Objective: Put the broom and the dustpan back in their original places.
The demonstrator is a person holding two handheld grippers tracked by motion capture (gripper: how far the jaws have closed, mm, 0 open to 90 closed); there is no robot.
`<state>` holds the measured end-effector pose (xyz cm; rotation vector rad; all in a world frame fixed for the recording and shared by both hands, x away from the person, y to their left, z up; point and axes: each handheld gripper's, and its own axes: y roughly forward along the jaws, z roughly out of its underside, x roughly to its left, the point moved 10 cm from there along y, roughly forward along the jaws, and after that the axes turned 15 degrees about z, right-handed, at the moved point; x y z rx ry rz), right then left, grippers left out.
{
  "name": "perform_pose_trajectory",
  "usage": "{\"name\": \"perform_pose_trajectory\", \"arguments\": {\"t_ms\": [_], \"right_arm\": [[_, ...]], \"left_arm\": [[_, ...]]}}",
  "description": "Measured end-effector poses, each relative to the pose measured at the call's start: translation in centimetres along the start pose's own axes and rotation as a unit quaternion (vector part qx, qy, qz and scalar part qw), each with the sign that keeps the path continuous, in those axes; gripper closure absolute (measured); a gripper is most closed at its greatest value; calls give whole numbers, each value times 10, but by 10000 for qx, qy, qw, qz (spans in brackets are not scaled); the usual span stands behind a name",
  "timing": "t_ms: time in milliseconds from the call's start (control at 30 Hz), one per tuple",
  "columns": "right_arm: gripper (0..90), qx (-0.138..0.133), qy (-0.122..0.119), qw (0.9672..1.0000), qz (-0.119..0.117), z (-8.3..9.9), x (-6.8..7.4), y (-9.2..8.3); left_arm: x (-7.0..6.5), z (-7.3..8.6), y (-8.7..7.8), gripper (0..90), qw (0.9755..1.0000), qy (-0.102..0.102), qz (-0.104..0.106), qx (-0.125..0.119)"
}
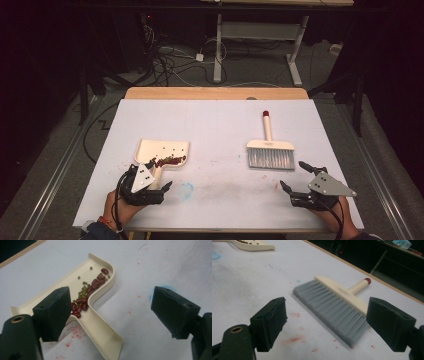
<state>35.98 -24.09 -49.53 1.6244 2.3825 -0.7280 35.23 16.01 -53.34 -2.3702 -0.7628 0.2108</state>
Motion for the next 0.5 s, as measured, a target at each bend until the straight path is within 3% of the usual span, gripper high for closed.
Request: {"name": "perform_pose_trajectory", "arguments": {"t_ms": [500], "right_arm": [[172,-27,16,10000,-20,-2,0,0]], "left_arm": [[1,-2,1,166,10000,-15,14,-18]]}}
